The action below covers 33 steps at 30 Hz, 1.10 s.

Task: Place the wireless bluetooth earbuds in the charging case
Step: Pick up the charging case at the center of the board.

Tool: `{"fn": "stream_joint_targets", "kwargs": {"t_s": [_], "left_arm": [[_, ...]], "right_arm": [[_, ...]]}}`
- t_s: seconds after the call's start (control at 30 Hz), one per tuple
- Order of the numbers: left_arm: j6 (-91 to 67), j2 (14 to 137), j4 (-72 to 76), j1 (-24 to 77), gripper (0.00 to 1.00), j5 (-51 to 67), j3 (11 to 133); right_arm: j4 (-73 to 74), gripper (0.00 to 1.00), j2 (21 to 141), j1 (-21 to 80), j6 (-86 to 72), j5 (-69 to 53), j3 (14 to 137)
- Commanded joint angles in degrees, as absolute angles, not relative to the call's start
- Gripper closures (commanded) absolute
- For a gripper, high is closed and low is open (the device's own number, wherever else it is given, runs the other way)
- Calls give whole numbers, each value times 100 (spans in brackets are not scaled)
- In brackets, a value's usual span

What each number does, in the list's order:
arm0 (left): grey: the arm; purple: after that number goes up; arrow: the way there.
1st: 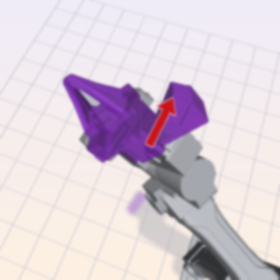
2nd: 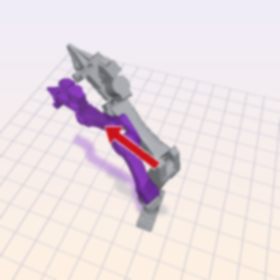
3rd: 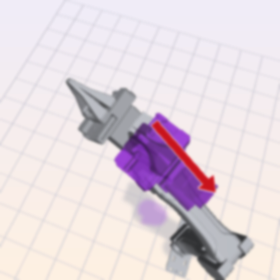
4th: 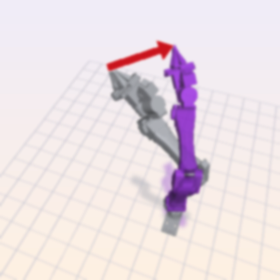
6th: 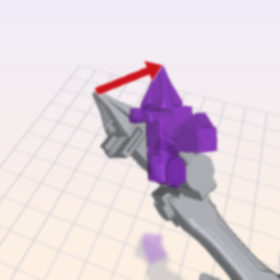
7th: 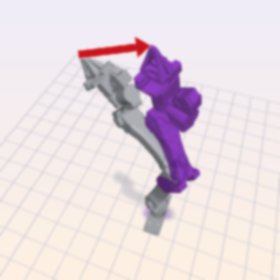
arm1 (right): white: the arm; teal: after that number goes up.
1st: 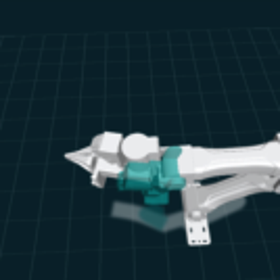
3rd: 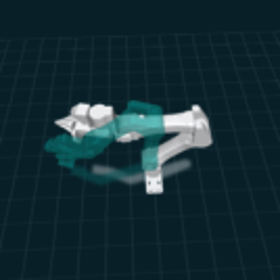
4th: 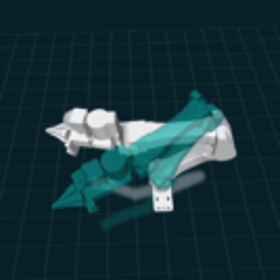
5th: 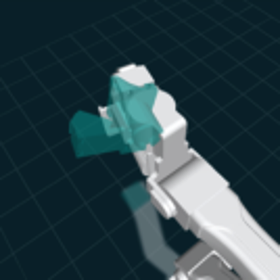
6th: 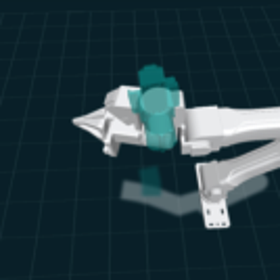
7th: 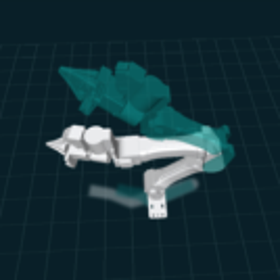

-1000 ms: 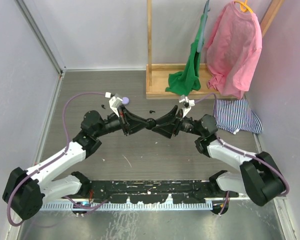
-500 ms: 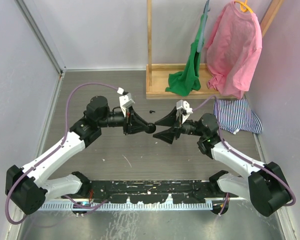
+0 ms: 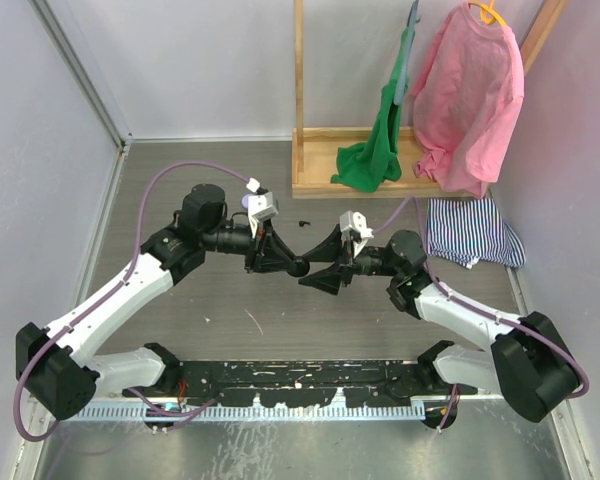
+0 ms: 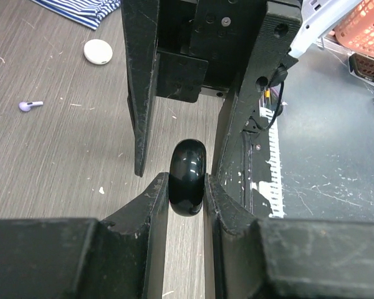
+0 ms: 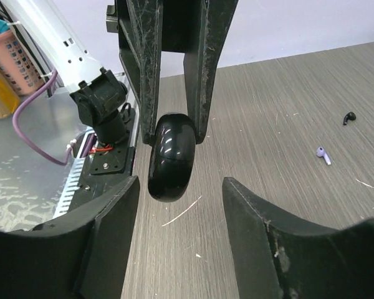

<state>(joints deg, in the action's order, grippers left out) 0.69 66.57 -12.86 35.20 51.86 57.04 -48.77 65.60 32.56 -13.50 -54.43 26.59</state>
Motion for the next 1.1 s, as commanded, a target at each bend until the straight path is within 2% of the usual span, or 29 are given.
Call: {"fn": "stream_joint_targets", "kwargs": {"t_s": [0.0,0.53,0.67,0.77,0.83,0.9,1.0,1.07], "left_arm": [[465,6638,-1762,3559,94,5141,6095],[958,6765,-2520,3795,94,4601,6436],[974,6728,-2522,3802,94,4576,6424],[969,6709,-2493,3803,93,4574,6385],[943,6678,-2428,3805,89,4544,6323],[851,6624,-2243,3800,82,4506,6205],[715,6518,-2010,3806,68,4427,5986],[625,6438,-1875,3800,54,4334,5852]], "right_arm": [[-4966,41,6587,3321,-1146,-5518,2967],[-4781,52,6792,3435,-1069,-5620,3117],[-4759,62,6803,3445,-1058,-5616,3111],[-4668,79,6825,3445,-1007,-5647,3111],[-4602,91,6815,3443,-948,-5646,3110],[-4610,98,6812,3445,-915,-5666,3082],[-4770,99,6760,3445,-938,-5535,2971],[-4956,99,6699,3444,-970,-5425,2871]]}}
